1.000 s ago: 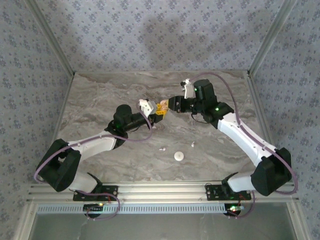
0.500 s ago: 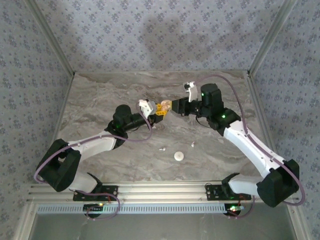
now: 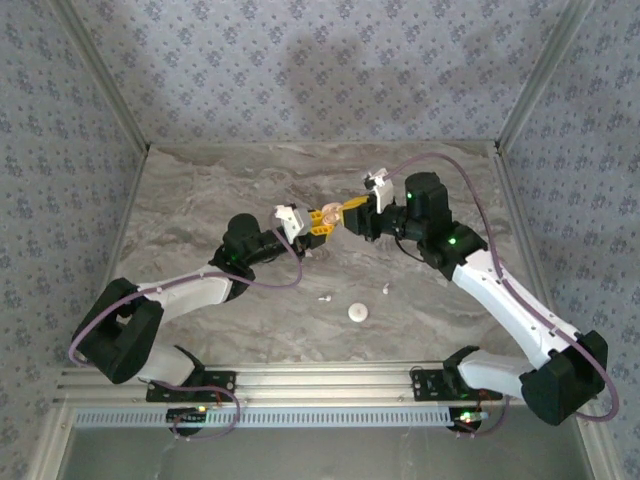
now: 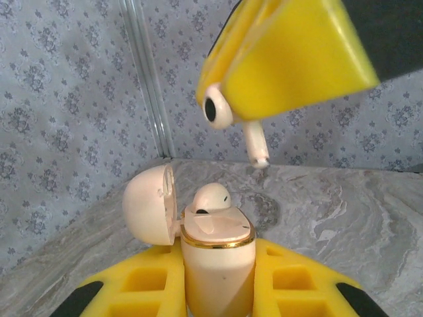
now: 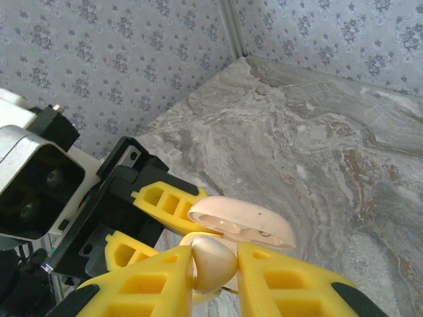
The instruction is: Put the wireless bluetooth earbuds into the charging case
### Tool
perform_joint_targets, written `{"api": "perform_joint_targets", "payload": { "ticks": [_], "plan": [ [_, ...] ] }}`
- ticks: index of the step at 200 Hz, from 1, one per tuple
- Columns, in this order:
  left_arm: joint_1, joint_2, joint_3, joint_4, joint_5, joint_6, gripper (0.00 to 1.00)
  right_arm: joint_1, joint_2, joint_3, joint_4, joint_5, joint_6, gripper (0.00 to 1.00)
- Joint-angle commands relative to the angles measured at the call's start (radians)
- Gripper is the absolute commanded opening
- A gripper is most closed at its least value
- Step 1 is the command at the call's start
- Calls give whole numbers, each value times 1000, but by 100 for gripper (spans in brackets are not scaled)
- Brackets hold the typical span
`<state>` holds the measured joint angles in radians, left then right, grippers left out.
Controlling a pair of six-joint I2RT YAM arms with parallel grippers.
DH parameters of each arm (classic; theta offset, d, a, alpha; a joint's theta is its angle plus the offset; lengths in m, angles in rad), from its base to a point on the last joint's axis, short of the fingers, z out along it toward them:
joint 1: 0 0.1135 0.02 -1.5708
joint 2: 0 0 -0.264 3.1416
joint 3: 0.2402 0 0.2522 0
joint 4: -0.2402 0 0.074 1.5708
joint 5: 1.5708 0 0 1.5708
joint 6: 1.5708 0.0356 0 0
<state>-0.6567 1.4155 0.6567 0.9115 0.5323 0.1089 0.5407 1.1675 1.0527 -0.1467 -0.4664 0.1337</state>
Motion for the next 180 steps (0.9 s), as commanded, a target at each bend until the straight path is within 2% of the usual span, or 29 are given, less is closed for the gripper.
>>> {"api": "perform_joint_targets", "payload": {
  "ticks": [1,180],
  "plan": [
    [-3,-3,6,56,24,11,11,23,-7,39,-14,42,-46,25],
    [-5,-29,21,58,23,-25,11,82,70,68,-4,113,-59,24]
  ]
}}
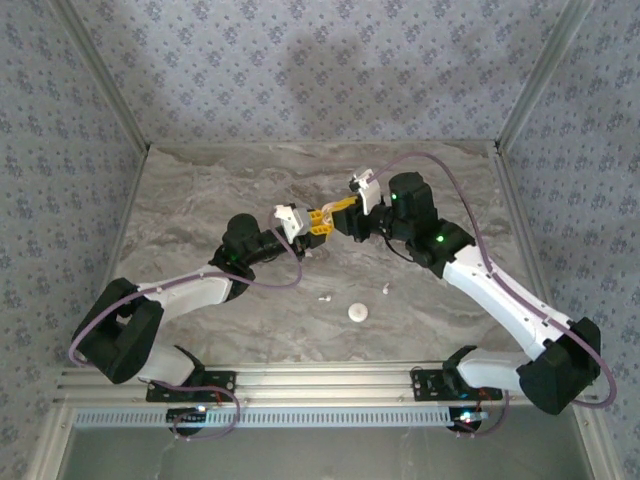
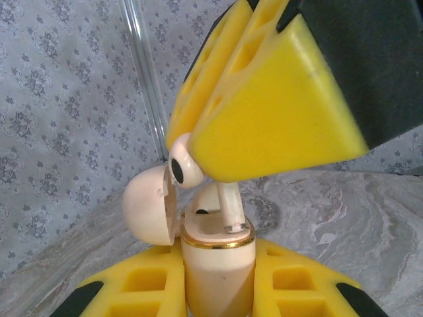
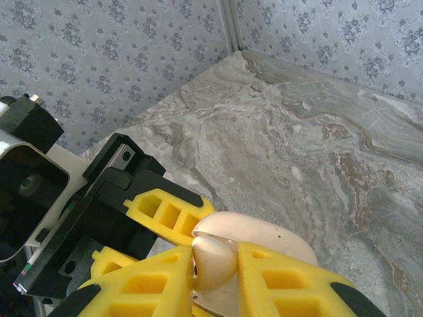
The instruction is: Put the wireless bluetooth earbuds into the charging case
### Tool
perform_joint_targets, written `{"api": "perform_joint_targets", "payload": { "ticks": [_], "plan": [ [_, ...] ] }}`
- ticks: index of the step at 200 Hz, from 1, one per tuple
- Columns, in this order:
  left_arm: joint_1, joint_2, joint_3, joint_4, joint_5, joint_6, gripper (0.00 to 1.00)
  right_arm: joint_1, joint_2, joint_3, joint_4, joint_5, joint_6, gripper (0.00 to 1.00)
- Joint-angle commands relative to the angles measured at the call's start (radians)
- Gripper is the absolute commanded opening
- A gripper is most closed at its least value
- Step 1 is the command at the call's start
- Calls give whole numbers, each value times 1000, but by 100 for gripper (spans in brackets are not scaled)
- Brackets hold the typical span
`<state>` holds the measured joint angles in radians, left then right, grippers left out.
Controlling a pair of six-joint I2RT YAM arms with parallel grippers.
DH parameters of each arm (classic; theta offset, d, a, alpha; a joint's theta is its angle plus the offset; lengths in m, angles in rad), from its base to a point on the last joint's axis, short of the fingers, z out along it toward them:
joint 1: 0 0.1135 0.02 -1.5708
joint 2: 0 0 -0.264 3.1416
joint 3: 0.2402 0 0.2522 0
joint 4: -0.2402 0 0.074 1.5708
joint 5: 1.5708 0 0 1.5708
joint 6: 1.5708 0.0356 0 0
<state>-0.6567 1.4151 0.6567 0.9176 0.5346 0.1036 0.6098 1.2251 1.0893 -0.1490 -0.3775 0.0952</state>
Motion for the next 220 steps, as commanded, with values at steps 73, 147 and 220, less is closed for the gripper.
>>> {"api": "perform_joint_targets", "payload": {
  "ticks": [73,147,220],
  "plan": [
    [-5,-36,28,55,16,-33,11,46,20,28,-29,119,-73,24],
    [-5,-36,37,46,16,-33,11,47,-18,8,-29,165,-93,24],
    [-5,-39,44,43,18,-25,11,39,8,-2,-46,22,-84,26]
  ]
}}
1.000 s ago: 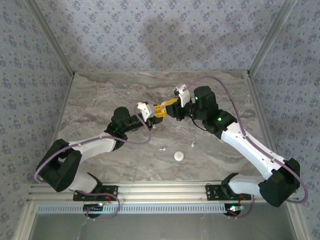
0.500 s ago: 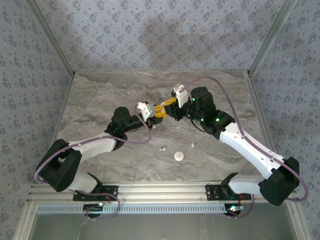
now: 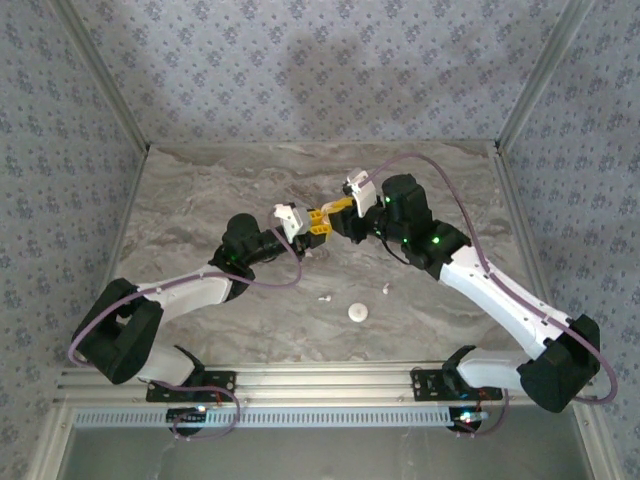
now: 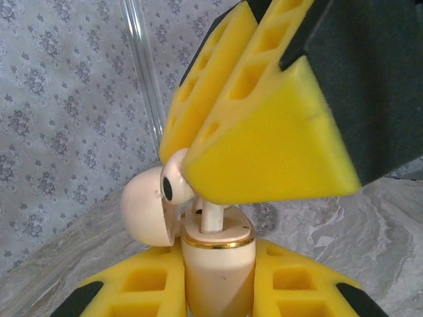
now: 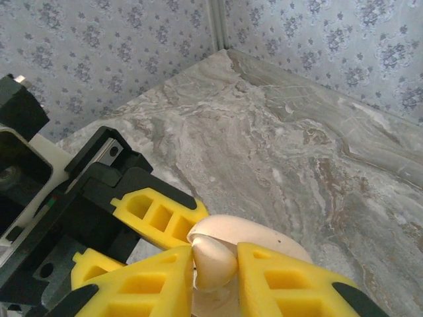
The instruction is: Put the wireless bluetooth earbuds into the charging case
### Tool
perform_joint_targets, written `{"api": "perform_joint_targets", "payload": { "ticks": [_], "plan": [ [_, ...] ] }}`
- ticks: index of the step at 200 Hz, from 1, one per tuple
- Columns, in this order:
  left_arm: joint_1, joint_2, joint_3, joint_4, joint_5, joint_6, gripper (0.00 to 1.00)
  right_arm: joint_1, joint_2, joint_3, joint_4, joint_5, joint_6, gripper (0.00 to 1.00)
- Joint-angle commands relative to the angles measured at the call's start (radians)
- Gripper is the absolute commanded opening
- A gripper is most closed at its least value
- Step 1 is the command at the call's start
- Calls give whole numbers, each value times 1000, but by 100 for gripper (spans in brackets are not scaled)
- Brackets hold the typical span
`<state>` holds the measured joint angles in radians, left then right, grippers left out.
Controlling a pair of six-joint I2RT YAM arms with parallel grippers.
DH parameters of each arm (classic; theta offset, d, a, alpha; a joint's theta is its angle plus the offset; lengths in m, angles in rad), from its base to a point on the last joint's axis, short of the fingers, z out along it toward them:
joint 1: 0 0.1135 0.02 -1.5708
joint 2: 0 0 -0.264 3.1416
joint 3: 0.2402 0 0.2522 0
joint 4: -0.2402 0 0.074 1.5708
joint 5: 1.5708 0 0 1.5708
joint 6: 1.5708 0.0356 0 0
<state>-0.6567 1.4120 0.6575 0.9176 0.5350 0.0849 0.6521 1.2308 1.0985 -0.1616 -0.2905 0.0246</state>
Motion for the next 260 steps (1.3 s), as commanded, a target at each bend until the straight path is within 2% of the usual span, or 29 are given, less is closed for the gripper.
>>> {"api": "perform_joint_targets", "payload": {
  "ticks": [1,69,102,155,194,204,231,260],
  "plan": [
    [-5,-37,43,43,18,-6,11,-5,2,-12,-34,-65,-14,26],
    [-5,-38,50,29,20,1,11,-21,19,-5,-48,-87,-4,28],
    [-5,-35,50,11,18,11,11,-30,-4,0,-37,-85,21,35],
    [-6,-24,45,6,14,13,11,-58,-60,1,-27,-125,93,52],
    [-5,-28,40,-5,7,19,11,-95,-89,1,3,-182,171,55],
    [-6,-29,39,-9,5,21,11,-102,-94,7,-1,-184,199,54],
    [-5,-27,42,-20,5,30,11,-121,-79,42,-63,-179,277,42],
    [-6,-28,44,-28,6,31,11,-138,-35,82,-118,-202,369,33]
  ]
}}
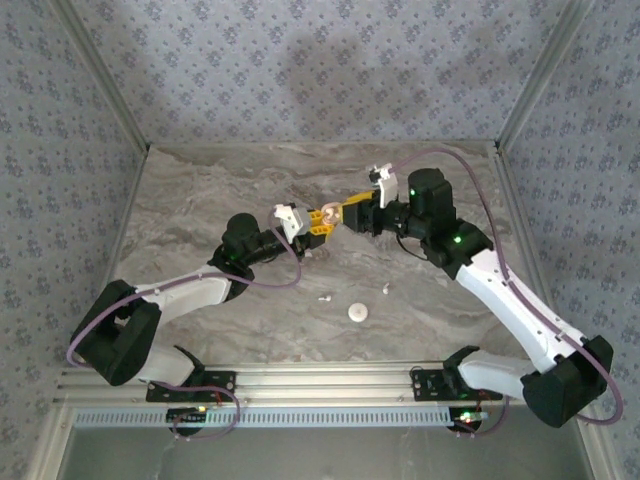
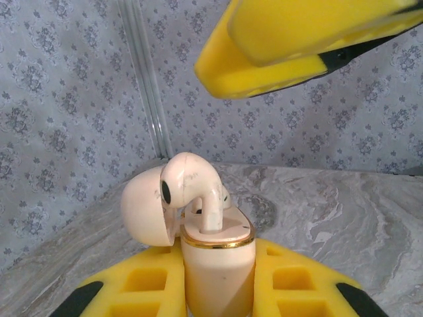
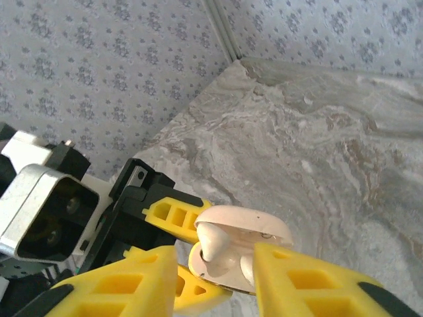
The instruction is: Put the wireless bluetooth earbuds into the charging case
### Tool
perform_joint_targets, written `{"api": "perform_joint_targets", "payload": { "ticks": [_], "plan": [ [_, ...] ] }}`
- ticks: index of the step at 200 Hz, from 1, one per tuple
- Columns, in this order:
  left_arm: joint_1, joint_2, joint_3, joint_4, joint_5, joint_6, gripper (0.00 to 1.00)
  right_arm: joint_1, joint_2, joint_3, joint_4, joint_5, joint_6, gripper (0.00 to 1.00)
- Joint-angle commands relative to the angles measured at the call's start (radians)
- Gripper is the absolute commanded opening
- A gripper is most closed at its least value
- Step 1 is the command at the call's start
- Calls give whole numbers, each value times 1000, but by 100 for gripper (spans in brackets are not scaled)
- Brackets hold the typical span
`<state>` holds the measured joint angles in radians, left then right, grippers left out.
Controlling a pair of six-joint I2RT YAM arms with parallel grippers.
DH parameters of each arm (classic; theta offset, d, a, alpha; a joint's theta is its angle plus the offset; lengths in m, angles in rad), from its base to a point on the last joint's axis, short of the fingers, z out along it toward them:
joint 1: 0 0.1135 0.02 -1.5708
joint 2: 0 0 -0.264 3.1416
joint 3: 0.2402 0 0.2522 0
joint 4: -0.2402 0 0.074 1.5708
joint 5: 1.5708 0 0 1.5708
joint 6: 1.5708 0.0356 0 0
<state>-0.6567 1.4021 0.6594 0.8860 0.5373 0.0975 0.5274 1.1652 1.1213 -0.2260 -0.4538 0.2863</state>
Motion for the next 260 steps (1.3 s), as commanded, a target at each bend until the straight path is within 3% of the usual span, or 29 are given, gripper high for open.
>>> {"api": "perform_joint_targets", "payload": {
  "ticks": [1,73,177,260],
  "plan": [
    [-5,-18,43,4,4,18,11,-14,33,60,-51,-42,111,33],
    [-5,-17,46,-4,10,15,11,-17,139,107,19,-178,191,30],
    [-5,-19,47,-4,9,15,11,-17,175,118,-33,-172,173,29],
    [-5,-18,55,-11,9,19,11,-9,202,120,-34,-246,137,26]
  ]
}}
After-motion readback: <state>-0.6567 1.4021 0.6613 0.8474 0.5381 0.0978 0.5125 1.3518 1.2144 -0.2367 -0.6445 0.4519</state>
